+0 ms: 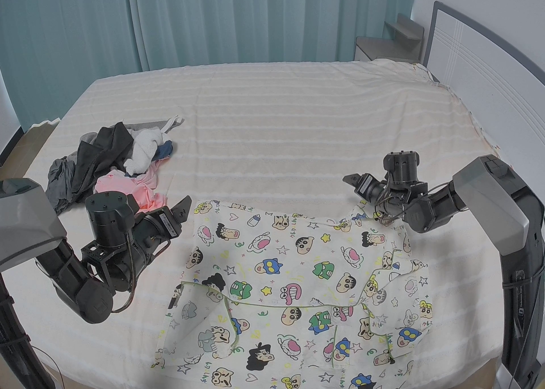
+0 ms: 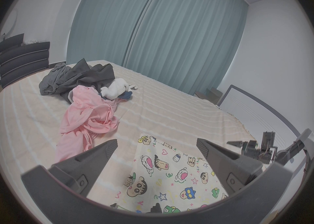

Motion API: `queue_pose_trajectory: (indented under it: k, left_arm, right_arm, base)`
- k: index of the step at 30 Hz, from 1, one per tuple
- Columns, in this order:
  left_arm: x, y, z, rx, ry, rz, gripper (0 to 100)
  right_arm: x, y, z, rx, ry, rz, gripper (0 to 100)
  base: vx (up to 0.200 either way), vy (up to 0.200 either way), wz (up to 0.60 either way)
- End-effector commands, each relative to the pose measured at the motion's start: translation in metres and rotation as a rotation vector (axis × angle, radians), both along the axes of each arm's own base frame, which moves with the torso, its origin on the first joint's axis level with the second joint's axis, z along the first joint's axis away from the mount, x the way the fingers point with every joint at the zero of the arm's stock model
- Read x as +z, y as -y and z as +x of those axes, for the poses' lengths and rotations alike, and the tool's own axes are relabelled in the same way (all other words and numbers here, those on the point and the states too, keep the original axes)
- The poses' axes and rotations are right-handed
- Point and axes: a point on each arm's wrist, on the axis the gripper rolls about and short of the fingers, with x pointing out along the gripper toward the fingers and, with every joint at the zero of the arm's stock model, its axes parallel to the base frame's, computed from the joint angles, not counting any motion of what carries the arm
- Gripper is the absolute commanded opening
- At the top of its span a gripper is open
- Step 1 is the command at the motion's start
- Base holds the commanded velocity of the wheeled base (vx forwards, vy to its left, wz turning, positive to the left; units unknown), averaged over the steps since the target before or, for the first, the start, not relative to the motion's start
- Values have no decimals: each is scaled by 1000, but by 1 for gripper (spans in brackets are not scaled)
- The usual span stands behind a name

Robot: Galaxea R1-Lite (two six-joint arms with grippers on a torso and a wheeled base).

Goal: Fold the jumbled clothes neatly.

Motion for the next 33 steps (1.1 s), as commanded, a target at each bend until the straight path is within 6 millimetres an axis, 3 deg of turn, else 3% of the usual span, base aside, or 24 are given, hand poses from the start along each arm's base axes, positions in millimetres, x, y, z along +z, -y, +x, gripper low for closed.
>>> queue_pose_trajectory:
  k: [1,6,10,16,19,33]
  left_arm:
    - [-1,0,-1,33,-1,16,100]
    - [2,-1,-2,37,8,23,100]
    - [-1,-2,-5,37,-6,28,100]
    - [-3,-3,-7,38,-18,32,100]
    - [-5,-2,-7,35,-22,34,100]
    - [-12,-4,-12,40,-59,36,100]
  right_arm:
    - [10,-10,37,5,129,31,100]
    - [46,-17,45,33,254,48,100]
    - [53,-9,30,26,204,6,100]
    - [37,3,-25,45,4,-40,100]
    - [25,9,-42,36,-72,-41,100]
    - [-6,16,-67,-54,-247,68,100]
  base:
    - [0,0,0]
    - [0,0,0]
    - [0,0,0]
    - [0,0,0]
    - [0,0,0]
    - [0,0,0]
